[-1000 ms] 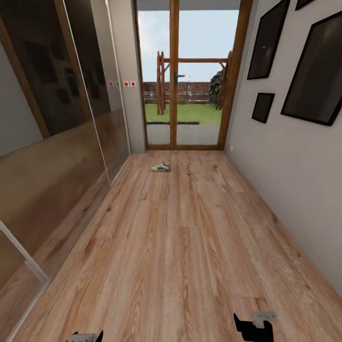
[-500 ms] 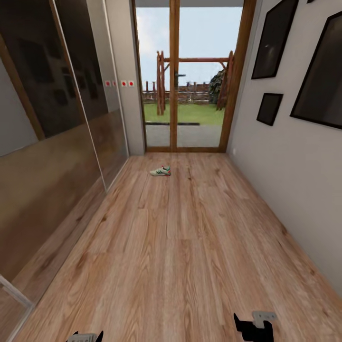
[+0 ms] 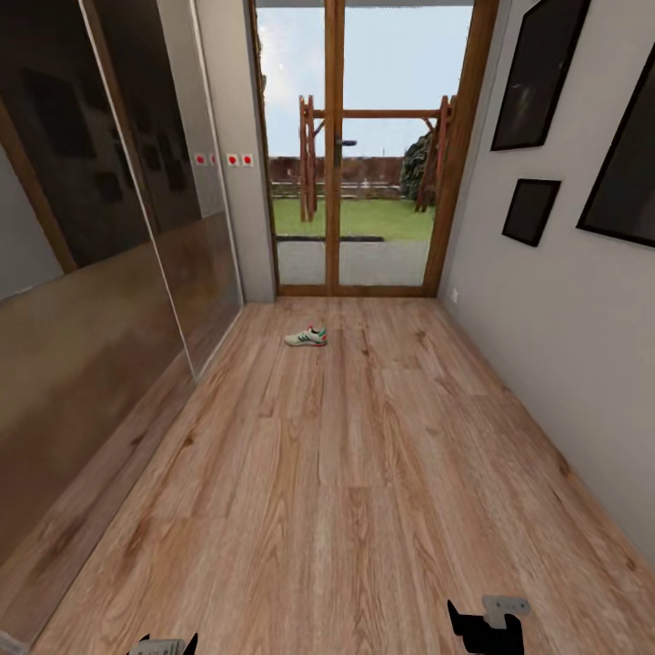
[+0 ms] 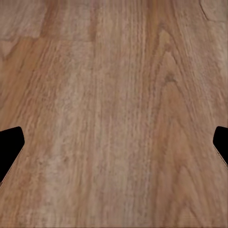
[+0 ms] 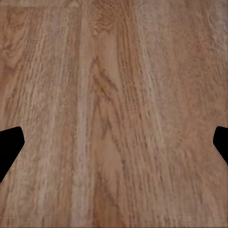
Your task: Pick up the two gym shoes and the two sandals from the corridor floor and place them onto the hallstand (shoe rack) in the corridor, making sure they are on the rack and not on the floor. Arrange them so the two gym shoes are next to each other and the two sandals are next to each other.
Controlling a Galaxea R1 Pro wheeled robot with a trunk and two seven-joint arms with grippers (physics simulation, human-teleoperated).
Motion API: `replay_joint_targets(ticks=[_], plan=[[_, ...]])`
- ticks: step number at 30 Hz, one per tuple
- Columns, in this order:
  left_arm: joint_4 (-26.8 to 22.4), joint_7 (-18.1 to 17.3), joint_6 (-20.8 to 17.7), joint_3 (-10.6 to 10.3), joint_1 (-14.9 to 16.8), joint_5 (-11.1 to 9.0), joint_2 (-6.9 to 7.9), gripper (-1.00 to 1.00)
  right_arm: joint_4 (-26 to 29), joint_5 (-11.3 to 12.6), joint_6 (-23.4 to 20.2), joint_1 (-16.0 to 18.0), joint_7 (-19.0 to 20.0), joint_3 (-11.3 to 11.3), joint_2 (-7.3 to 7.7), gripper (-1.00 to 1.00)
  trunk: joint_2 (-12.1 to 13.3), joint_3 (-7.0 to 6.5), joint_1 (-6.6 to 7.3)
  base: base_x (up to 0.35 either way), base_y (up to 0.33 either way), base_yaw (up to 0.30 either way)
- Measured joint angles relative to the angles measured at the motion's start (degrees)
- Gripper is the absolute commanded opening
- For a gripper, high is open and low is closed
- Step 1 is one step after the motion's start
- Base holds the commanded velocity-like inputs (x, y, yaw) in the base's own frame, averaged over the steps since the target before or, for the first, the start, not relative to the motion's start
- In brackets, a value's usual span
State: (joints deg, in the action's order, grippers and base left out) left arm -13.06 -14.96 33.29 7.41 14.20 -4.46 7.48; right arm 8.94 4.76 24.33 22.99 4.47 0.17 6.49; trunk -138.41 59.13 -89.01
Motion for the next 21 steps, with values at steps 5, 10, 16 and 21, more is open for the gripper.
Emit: replay_joint_targets(ticks=[5,10,16,21], plan=[[0.00,0.00,0.00,0.01,0.00,0.00,0.00,1.00,0.00,0.00,0.01,0.00,0.00,0.00,0.00,1.00,0.00,0.00,0.00,0.337,-0.056,0.000],[0.01,0.00,-0.01,0.00,0.00,0.00,0.00,1.00,0.00,0.00,0.01,0.00,0.00,0.00,0.00,1.00,0.00,0.00,0.00,0.322,-0.102,0.000],[0.01,0.00,-0.01,0.02,0.00,0.00,0.00,1.00,-0.01,0.00,0.01,0.00,-0.01,0.00,0.00,1.00,0.00,0.00,0.00,0.301,-0.129,0.000],[0.01,0.00,-0.01,0.04,0.00,0.00,0.00,1.00,-0.02,0.00,0.01,0.00,-0.01,0.00,0.00,1.00,0.00,0.00,0.00,0.292,-0.138,0.000]])
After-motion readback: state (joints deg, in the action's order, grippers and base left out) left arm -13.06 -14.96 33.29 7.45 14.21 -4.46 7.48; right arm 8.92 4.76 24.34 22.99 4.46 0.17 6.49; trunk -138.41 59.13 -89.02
